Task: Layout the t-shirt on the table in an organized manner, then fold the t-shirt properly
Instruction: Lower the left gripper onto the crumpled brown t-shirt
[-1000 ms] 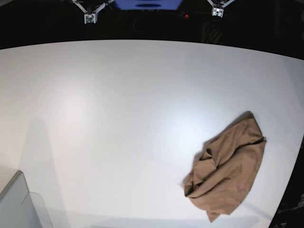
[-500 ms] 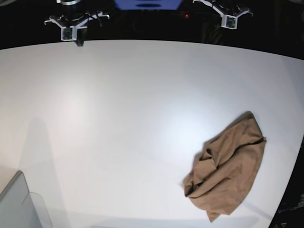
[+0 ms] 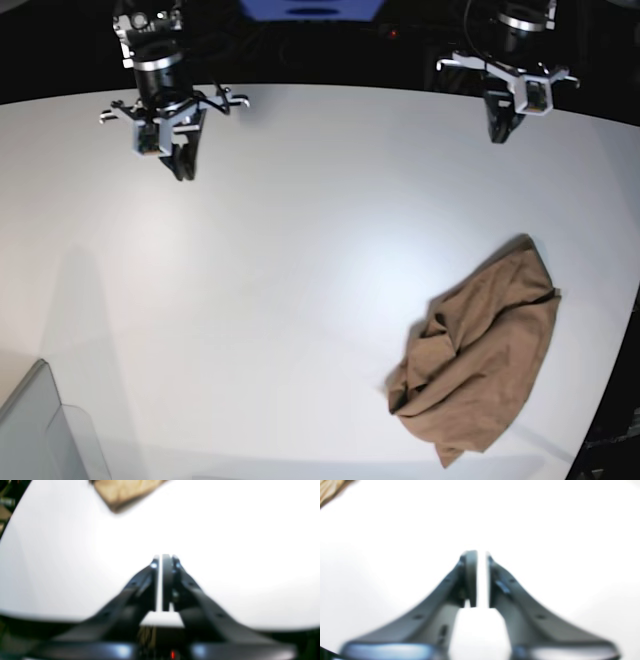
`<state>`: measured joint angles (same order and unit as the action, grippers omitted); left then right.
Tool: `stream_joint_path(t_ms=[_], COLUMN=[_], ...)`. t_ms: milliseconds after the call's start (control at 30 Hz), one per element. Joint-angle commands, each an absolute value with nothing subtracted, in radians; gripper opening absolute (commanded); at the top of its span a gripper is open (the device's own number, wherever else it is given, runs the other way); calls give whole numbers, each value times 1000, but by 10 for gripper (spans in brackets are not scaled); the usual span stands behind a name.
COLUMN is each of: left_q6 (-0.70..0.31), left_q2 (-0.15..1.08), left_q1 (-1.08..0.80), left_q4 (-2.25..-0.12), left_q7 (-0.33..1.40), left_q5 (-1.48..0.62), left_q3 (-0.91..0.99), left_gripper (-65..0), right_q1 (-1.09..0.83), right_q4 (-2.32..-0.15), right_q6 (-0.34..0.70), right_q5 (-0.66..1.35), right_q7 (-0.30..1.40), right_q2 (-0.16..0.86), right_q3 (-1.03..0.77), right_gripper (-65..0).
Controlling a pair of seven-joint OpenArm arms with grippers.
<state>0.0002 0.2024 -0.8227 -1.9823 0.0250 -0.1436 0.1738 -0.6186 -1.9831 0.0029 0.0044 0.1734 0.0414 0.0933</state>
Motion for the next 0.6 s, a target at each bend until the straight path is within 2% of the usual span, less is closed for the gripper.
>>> stream_joint_path(t_ms=[0,167,267,367,567], left_q6=[4,-1,4,4,-4], left_q2=[206,214,216,209,171], left_q1=[-829,-751,-664,-555,-260], left_q4=[-1997,-1994,-1963,-1910,-1756], left_q7=[2,2,2,27,268], left_q5=[-143,-143,-139,-142,-143], left_q3=[177,177,179,219,332], left_gripper=[-524,-206,-58,0,0], right_q1=[-601,-550,-538,-527,-519], right_q4=[-2005,-2003,-2002,-1997,-1992], right_q6=[5,5,5,5,5], right_q5=[5,5,5,5,4], right_q7=[166,249,265,265,265], right_q2=[41,42,42,41,44], right_q3=[116,182,193,193,189], right_gripper=[-490,-322,-282,-281,-281])
